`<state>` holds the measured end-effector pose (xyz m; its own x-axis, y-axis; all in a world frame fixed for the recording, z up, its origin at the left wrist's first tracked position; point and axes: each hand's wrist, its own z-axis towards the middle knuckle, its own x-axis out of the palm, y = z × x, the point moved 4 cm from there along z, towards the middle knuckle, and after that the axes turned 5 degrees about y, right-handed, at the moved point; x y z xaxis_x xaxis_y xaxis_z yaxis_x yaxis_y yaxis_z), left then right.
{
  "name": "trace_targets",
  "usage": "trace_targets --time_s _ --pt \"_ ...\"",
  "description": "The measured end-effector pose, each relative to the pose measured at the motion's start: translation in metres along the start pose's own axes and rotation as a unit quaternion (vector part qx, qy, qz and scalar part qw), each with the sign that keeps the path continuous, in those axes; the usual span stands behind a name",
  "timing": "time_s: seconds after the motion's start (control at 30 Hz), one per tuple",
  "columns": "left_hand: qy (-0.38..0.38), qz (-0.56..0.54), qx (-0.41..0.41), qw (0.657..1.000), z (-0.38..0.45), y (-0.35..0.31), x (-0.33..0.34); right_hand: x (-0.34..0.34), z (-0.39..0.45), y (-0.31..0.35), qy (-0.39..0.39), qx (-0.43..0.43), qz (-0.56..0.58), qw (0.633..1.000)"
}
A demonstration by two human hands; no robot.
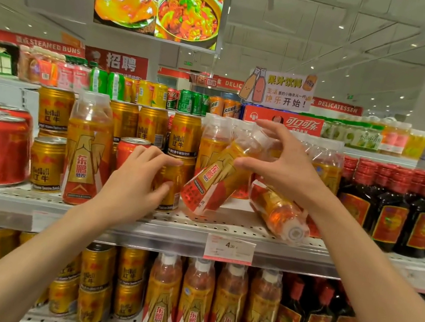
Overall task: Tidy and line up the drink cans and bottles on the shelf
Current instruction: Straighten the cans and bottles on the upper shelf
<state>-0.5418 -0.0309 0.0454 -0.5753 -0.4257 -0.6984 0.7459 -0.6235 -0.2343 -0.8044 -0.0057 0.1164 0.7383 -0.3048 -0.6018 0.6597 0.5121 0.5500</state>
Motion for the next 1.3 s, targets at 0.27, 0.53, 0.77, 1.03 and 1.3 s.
trace_targets --time_s 0.27,0.53,0.77,1.03,1.3 --pt "0.013 -0.038 0.013 0.999 -0.003 0.008 -0.002 0.056 0.017 0.023 0.014 -0.034 0.006 0.999" --pt "0.009 -0.046 0.016 0.999 -0.004 0.01 0.002 0.064 0.02 0.023 0.018 -0.045 -0.001 0.999" --pt "-0.029 -0.069 0.014 0.997 -0.009 0.007 0.009 0.073 0.007 0.022 -0.027 -0.066 0.008 0.997" --pt "-0.088 -0.061 0.041 0.993 -0.027 -0.007 0.007 0.051 -0.012 0.025 0.036 -0.037 -0.089 0.995" --pt "-0.108 -0.027 0.047 0.993 -0.018 -0.05 0.014 0.011 -0.051 -0.003 0.071 -0.026 -0.247 0.966"
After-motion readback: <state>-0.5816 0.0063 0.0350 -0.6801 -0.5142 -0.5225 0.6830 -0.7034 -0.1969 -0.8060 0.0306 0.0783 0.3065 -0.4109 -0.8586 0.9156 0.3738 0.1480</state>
